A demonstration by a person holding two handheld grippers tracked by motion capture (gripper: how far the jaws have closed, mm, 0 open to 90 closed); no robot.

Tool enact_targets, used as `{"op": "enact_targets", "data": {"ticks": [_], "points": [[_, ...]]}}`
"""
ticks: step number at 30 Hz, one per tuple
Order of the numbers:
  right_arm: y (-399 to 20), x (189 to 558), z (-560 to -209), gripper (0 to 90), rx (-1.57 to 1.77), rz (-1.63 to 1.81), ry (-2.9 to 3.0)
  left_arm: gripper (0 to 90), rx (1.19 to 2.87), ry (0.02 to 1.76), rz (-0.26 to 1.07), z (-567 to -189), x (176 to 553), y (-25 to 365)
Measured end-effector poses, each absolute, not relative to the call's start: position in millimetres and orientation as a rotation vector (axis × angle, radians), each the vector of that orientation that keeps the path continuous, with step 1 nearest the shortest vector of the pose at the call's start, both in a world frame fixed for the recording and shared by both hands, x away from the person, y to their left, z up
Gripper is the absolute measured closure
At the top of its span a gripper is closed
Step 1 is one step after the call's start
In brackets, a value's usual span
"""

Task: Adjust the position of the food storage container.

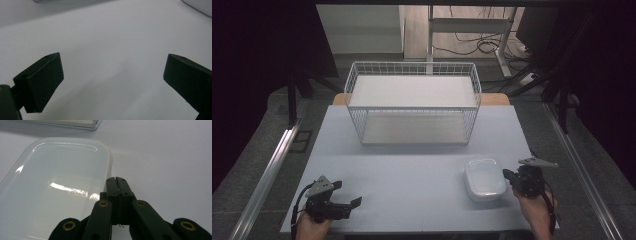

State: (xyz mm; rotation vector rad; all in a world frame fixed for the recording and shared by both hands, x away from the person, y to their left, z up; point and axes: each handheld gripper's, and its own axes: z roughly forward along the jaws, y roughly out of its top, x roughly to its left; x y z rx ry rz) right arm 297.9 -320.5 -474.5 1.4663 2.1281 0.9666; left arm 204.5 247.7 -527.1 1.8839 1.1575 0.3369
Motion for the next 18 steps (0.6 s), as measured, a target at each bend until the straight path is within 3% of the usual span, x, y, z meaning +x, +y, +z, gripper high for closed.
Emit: {"op": "enact_targets", "data": {"ticks": [18], "points": [[-248, 318, -479, 88.9, 1.305, 1.039, 2.310, 3.1, 1.867, 1.173, 0.296, -528, 206, 248]]}}
